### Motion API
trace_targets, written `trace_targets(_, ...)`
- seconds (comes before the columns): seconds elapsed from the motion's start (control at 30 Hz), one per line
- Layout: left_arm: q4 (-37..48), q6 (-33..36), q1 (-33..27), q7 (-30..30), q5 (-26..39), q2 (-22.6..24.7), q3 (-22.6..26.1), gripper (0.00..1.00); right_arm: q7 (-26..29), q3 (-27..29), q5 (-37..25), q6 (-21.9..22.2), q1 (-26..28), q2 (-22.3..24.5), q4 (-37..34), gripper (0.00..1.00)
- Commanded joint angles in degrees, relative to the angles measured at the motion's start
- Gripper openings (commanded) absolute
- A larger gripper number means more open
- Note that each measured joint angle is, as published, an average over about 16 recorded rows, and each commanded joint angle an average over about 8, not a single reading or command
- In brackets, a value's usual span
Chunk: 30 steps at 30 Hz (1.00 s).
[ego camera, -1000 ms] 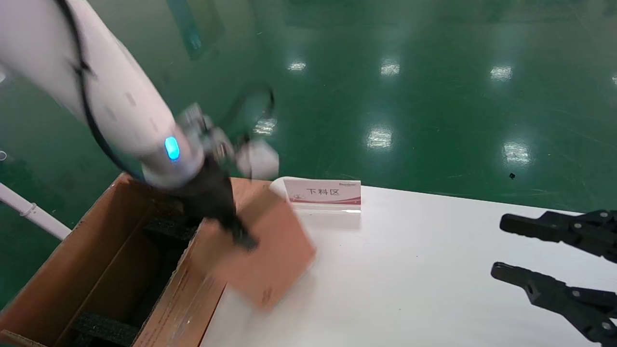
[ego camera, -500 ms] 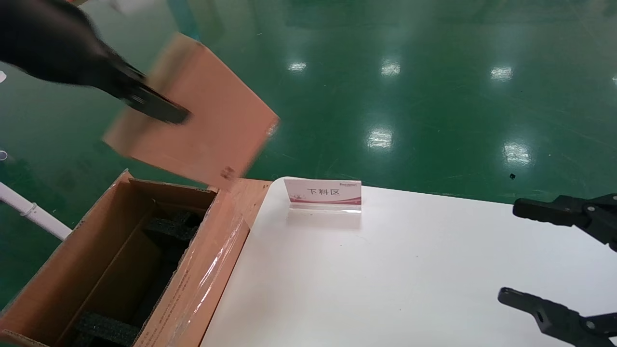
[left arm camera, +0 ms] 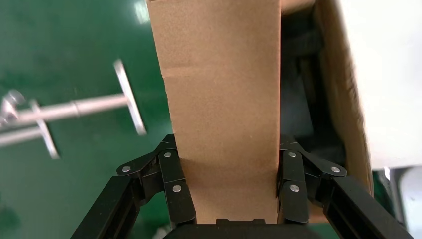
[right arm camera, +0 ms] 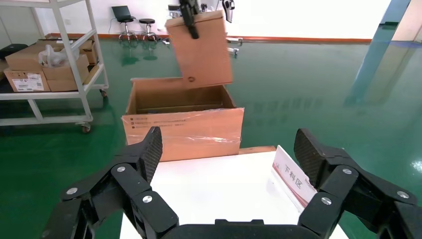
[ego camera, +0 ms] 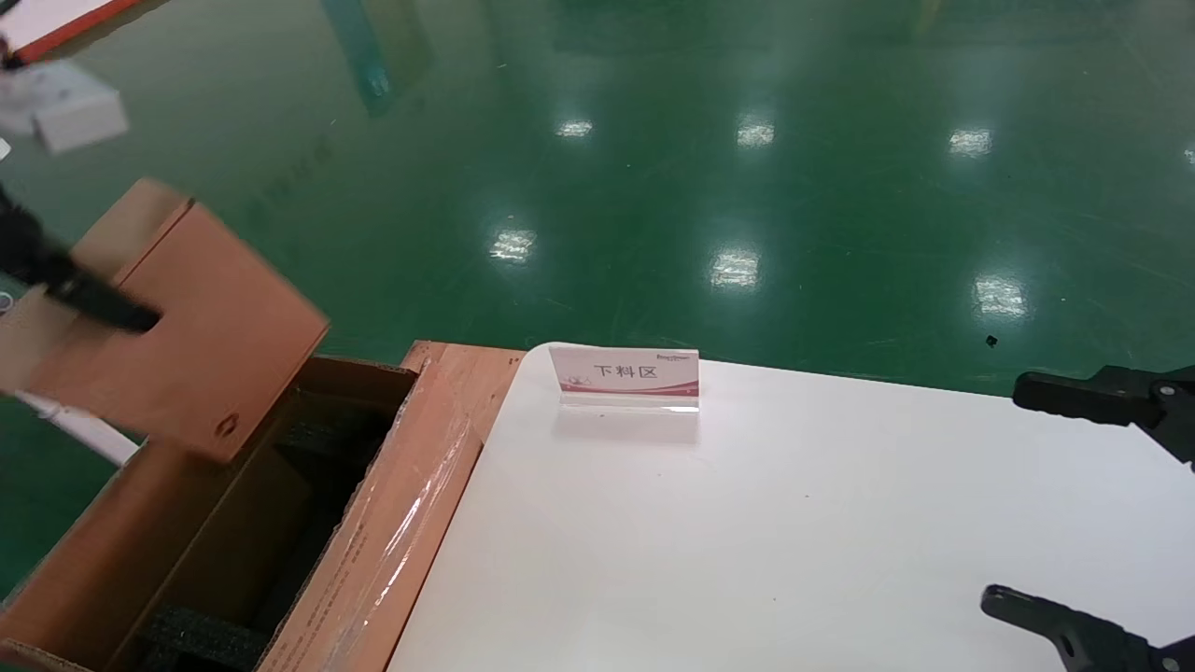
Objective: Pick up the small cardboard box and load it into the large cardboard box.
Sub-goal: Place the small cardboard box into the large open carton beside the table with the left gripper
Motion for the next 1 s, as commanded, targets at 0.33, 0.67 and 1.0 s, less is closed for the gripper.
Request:
trace_targets(0.33,4.69,-1.57,2.81,-0.04,-3.81,-0.08,10.12,0.00,-0.02,-0.04,0.03,0.02,0.01,0.02,0.00,1.00)
trace_targets(0.67,5.60,-5.95,9.10,-1.54,-4.24,-1.24,12.43,0.00,-0.04,-0.07,0.05,0.03,0.02,0.03,0.00,1.00)
trace_targets(1.0,7.02,-9.71,14.34,-2.75,-4.82,-1.02,12.90,0.00,-0.05,-0.10,0.07,0.05,0.02,0.04,0.00,1.00)
